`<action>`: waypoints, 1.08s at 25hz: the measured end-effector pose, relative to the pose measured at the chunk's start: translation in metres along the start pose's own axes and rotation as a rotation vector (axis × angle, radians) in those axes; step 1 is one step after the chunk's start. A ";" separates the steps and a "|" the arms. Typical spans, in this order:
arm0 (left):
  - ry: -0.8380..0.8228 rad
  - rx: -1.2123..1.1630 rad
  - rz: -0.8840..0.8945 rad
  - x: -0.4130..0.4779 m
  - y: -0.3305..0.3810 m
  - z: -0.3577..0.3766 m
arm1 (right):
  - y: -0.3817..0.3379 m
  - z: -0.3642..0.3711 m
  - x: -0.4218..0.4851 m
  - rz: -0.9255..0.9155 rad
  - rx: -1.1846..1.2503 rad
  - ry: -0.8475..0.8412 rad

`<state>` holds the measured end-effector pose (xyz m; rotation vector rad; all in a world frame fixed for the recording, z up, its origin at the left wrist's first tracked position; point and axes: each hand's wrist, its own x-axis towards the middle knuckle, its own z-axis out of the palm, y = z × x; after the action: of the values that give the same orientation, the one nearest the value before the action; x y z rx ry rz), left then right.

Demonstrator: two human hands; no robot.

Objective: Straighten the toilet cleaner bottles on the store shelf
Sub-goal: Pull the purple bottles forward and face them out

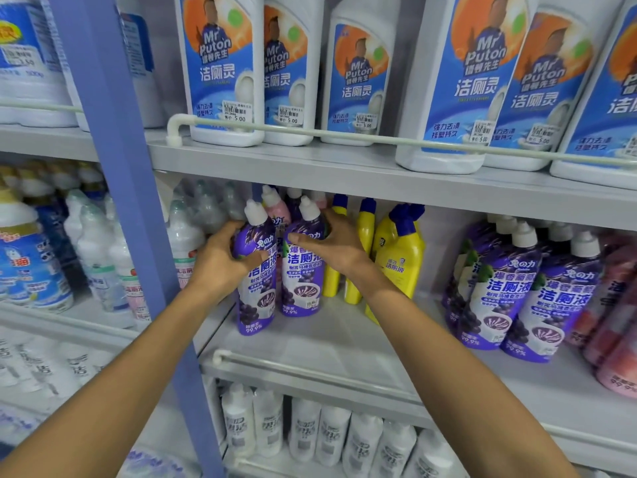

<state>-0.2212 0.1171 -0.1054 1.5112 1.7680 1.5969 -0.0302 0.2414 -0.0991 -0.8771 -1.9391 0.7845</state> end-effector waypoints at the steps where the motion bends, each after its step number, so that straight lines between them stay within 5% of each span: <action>1: -0.009 -0.021 -0.005 0.000 0.001 0.000 | 0.000 0.000 -0.009 0.016 0.024 -0.005; 11: -0.268 -0.297 -0.026 -0.025 0.037 0.059 | 0.005 -0.105 -0.103 0.068 -0.163 0.058; 21: -0.662 -0.381 0.119 -0.058 0.133 0.242 | 0.060 -0.292 -0.203 0.180 -0.231 0.350; 27: -0.632 -0.386 0.079 -0.074 0.151 0.311 | 0.102 -0.337 -0.224 0.183 -0.014 0.393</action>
<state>0.1251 0.1903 -0.1054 1.6535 1.0070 1.2044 0.3817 0.1813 -0.1257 -1.1358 -1.5359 0.6455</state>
